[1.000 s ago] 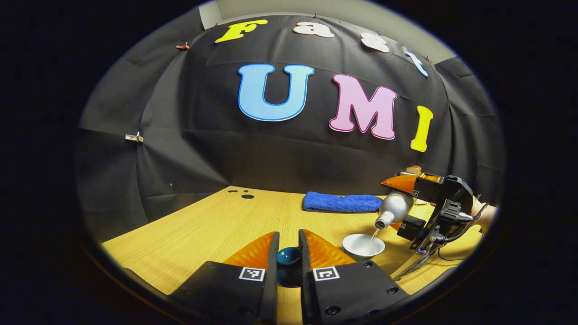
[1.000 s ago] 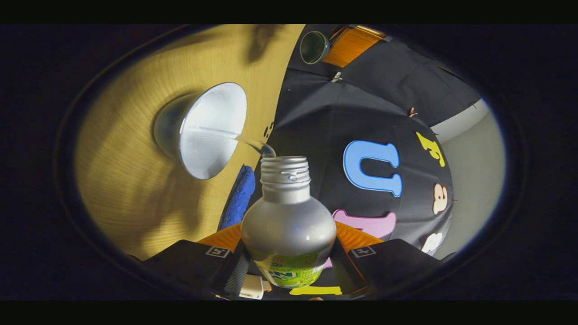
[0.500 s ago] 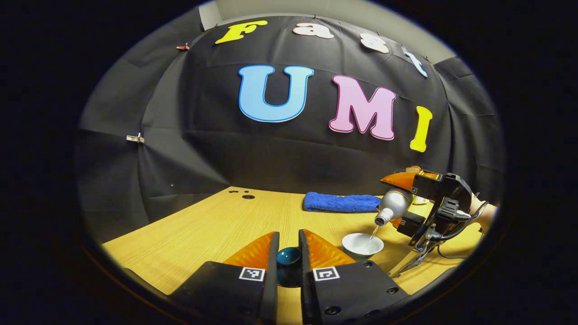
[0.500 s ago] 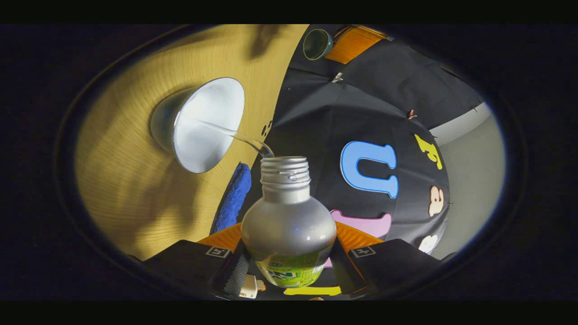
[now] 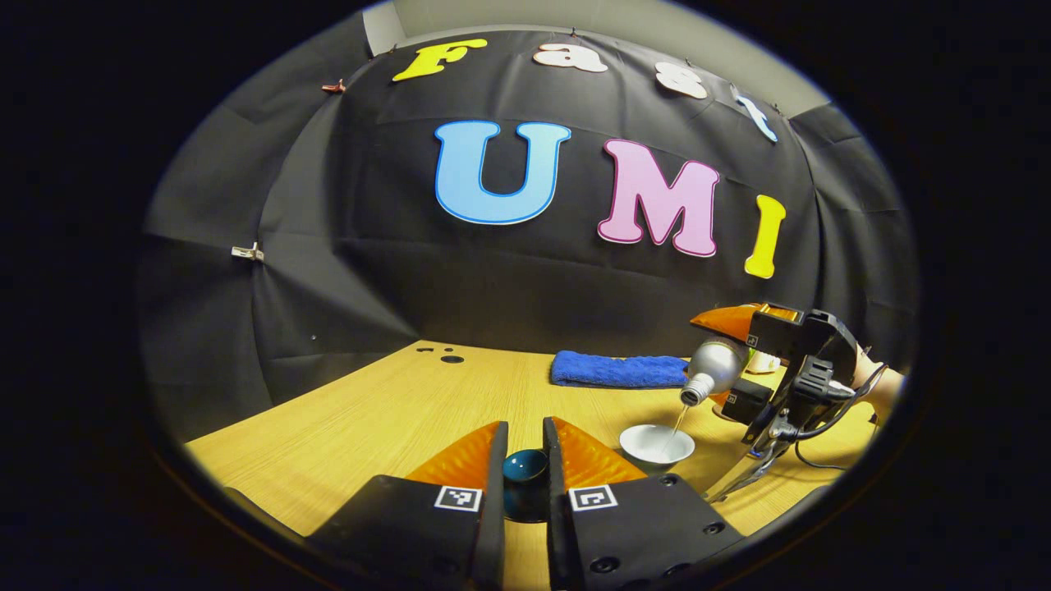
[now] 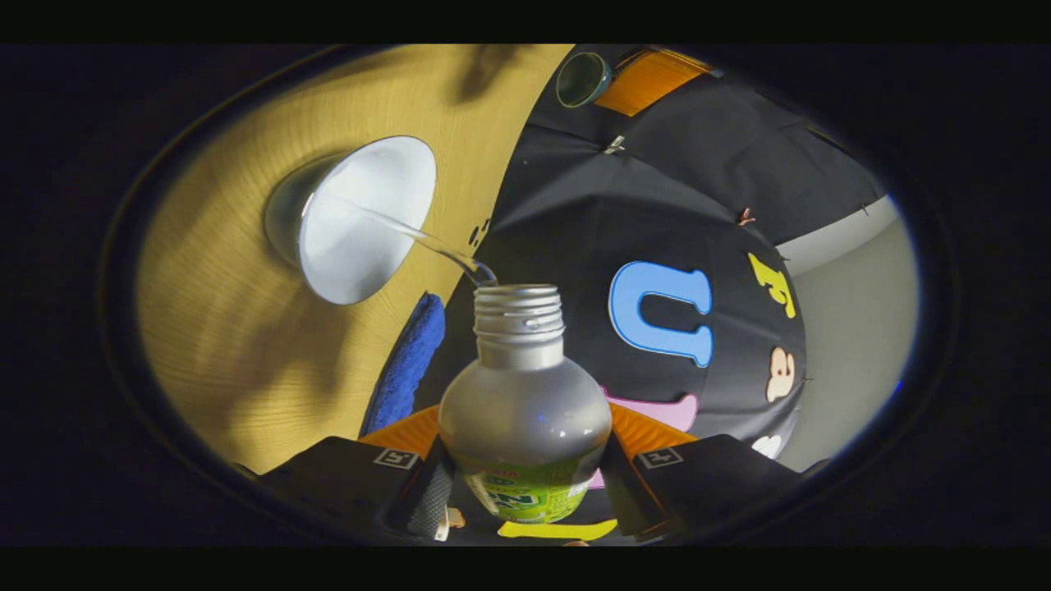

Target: Open the teacup lid with one hand, grasp the water bottle and pour water into the teacup with the other hand; after pouring, place the water bottle on the coaster and then close the teacup lid.

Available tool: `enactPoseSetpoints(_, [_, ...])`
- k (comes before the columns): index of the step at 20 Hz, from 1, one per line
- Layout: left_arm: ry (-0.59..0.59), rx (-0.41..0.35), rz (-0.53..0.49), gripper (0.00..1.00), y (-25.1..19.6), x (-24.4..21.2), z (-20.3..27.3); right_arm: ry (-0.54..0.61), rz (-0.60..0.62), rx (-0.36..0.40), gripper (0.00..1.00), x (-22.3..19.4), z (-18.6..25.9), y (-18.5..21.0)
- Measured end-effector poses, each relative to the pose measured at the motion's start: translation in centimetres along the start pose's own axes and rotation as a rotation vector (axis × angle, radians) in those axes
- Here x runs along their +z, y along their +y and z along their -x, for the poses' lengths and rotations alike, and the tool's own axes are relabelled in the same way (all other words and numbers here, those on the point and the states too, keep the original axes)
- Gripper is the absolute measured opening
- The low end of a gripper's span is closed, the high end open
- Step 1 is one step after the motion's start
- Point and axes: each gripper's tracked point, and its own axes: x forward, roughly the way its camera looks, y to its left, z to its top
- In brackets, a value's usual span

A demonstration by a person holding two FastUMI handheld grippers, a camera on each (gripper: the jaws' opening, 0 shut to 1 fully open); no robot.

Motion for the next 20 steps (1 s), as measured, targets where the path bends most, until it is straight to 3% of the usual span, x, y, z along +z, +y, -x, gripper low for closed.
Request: enactPoseSetpoints(20, [-0.001,-0.006,0.001,0.24,-0.2,0.1,0.7,-0.032,0.061,-0.03,0.8,0.6,0.3,-1.1])
